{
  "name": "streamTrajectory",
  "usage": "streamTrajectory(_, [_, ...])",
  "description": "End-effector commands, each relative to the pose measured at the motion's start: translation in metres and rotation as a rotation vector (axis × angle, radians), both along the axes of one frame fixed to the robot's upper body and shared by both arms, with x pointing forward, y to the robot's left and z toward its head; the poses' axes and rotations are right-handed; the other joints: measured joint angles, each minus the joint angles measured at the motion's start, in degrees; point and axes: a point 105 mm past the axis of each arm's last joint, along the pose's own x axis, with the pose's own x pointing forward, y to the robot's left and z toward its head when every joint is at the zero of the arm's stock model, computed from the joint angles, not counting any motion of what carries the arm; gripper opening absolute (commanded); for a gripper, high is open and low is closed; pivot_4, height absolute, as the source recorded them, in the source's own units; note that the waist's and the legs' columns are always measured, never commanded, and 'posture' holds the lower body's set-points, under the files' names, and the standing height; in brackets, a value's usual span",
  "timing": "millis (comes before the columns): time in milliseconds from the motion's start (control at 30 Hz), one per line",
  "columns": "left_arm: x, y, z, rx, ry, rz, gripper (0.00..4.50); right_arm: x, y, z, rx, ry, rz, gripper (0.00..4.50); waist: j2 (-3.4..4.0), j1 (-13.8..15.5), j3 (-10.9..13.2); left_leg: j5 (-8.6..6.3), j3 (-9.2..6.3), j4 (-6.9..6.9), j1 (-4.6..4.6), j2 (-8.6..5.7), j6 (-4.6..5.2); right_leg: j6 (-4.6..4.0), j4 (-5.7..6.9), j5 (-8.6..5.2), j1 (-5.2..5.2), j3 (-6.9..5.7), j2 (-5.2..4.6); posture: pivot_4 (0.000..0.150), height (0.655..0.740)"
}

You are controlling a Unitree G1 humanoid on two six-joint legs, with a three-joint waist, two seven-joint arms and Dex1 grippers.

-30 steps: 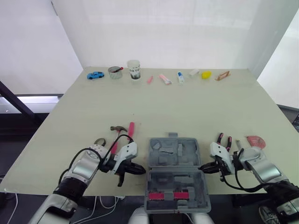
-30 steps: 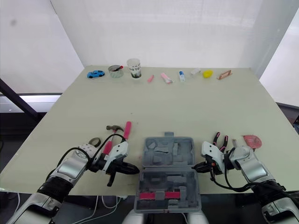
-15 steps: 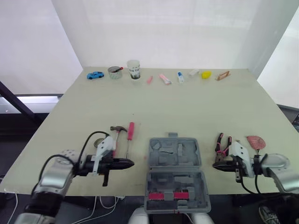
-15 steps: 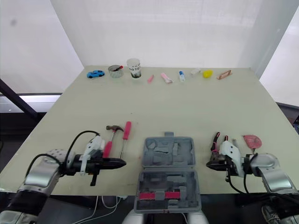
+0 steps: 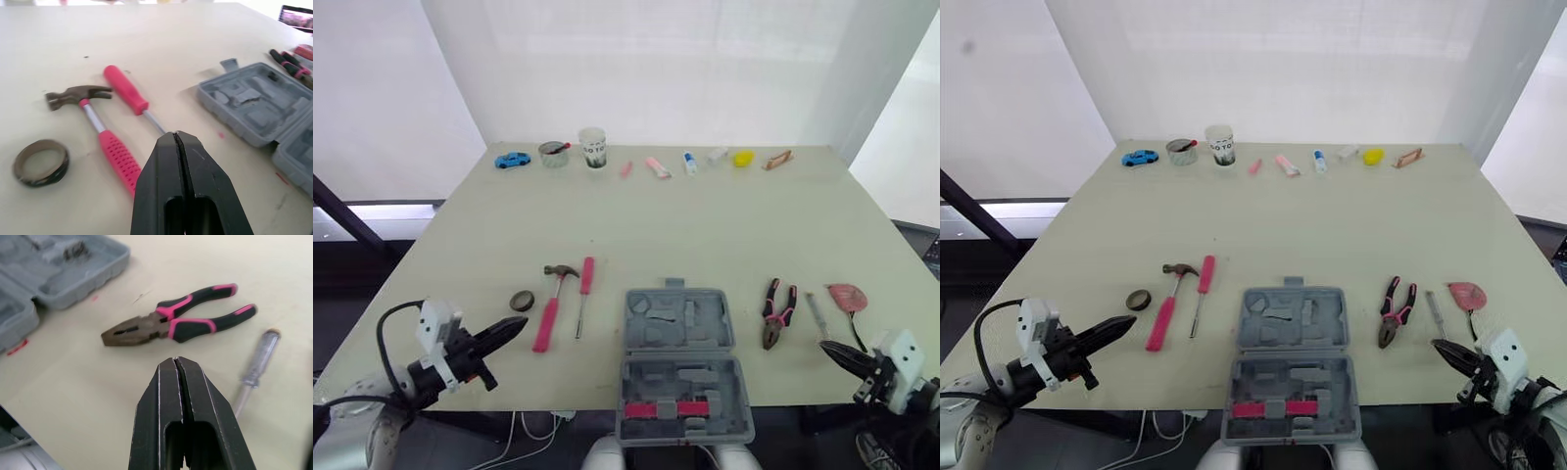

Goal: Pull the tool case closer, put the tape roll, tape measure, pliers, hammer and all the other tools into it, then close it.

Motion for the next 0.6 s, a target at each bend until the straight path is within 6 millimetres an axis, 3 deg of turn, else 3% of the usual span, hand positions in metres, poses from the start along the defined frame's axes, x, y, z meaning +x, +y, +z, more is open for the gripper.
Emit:
streamTrajectory(33, [-0.009, 0.016, 0.006, -0.008, -0.034, 0.063, 0.26, -0.009, -0.010, 0.019, 0.042, -0.063, -0.057, 0.53, -0.02, 0.04, 0.01, 0.00, 0.00, -0.01, 0.00, 0.01, 0.00, -0.01, -0.01, 0.00, 0.00, -0.01, 0.01, 0.150, 0.7400])
streamTrajectory(100, [-0.013, 0.019, 0.005, -0.006, -0.028, 0.073, 0.95, -0.014, -0.013, 0.022, 0.059, -0.069, -0.084, 1.41, -0.02, 0.05, 0.00, -0.01, 0.02, -0.02, -0.01, 0.12, -0.01, -0.04, -0.03, 0.01, 0.00, 0.02, 0.02, 0.150, 0.7400])
streamTrajectory(133, [-0.015, 0.022, 0.004, -0.017, -0.026, 0.096, 1.60, -0.016, -0.017, 0.025, 0.072, -0.079, -0.113, 2.14, -0.03, 0.06, 0.00, 0.00, 0.02, -0.01, 0.00, 0.15, -0.01, -0.02, -0.03, 0.00, -0.01, 0.02, 0.01, 0.150, 0.7400])
streamTrajectory(200, [-0.024, 0.029, -0.004, -0.033, -0.003, 0.141, 1.96, -0.023, -0.024, 0.028, 0.099, -0.087, -0.169, 2.49, -0.03, 0.05, -0.01, -0.01, 0.05, -0.01, 0.04, 0.21, -0.01, 0.00, -0.03, -0.02, 0.00, 0.05, -0.01, 0.150, 0.7400])
streamTrajectory(367, [-0.031, 0.030, -0.009, -0.038, 0.018, 0.146, 4.00, -0.033, -0.025, 0.024, 0.118, -0.056, -0.200, 4.50, -0.06, 0.06, -0.05, -0.03, 0.07, -0.09, 0.05, 0.25, -0.03, -0.12, -0.05, -0.08, -0.03, 0.04, -0.09, 0.150, 0.7400])
streamTrajectory(433, [-0.027, 0.031, -0.006, -0.038, 0.011, 0.147, 4.33, -0.033, -0.025, 0.025, 0.119, -0.051, -0.199, 4.50, -0.05, 0.09, -0.05, -0.02, 0.07, -0.09, 0.14, 0.26, -0.03, -0.09, -0.04, -0.10, -0.03, 0.04, -0.14, 0.150, 0.7400])
streamTrajectory(600, [-0.020, 0.036, -0.006, 0.065, 0.038, 0.110, 4.33, -0.028, -0.014, 0.035, 0.135, -0.057, -0.149, 4.50, -0.07, 0.01, -0.06, -0.03, 0.08, -0.12, 0.16, 0.26, -0.03, -0.13, -0.05, -0.12, -0.03, 0.03, -0.16, 0.150, 0.7400])
